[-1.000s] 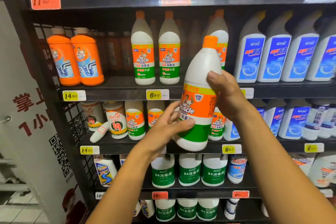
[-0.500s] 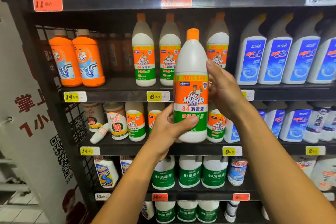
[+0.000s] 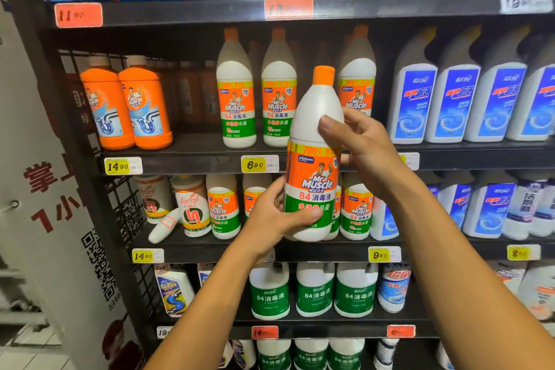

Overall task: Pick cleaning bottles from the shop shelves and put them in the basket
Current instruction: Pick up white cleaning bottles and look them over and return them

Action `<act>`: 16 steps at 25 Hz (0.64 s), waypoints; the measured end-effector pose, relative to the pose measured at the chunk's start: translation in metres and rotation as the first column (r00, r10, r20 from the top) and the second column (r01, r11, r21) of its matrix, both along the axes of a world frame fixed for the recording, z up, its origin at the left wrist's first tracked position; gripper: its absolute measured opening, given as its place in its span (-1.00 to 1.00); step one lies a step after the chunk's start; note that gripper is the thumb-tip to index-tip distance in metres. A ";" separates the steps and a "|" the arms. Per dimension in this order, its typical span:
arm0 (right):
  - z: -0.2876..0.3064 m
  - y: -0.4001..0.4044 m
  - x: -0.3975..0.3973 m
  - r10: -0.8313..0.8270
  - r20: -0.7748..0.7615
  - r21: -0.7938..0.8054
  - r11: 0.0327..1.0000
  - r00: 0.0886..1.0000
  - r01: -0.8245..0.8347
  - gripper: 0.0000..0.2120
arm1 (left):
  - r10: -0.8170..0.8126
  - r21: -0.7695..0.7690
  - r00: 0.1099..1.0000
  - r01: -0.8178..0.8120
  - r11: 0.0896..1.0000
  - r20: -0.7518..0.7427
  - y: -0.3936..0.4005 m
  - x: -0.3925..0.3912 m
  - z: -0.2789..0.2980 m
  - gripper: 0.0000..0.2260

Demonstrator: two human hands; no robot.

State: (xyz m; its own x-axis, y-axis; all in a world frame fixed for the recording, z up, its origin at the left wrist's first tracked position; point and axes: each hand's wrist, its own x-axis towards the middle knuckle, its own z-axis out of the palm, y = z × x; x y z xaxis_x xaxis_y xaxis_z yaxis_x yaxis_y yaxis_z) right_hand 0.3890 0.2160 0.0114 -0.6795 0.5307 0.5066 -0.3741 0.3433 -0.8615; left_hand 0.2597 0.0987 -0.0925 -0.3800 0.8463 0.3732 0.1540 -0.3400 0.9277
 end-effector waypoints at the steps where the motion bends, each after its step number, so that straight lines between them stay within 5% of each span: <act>1: 0.000 0.001 0.000 -0.002 -0.003 0.003 1.000 1.000 0.002 -0.52 | -0.002 -0.005 1.000 0.002 1.000 -0.002 0.001 -0.002 0.000 -0.40; 5: 0.000 0.005 -0.004 -0.006 -0.002 0.037 0.999 1.000 0.006 -0.43 | -0.023 -0.033 1.000 0.023 0.999 -0.009 0.008 -0.007 -0.001 -0.37; 13: 0.006 0.019 -0.015 0.015 -0.036 0.147 0.989 0.999 -0.010 -0.66 | 0.036 -0.047 0.995 -0.040 0.998 -0.096 0.027 -0.023 0.028 -0.40; 16: 0.016 0.033 -0.023 -0.013 0.009 0.164 0.986 1.000 0.012 -0.60 | 0.000 -0.026 1.000 -0.001 1.000 -0.024 0.041 -0.025 0.039 -0.35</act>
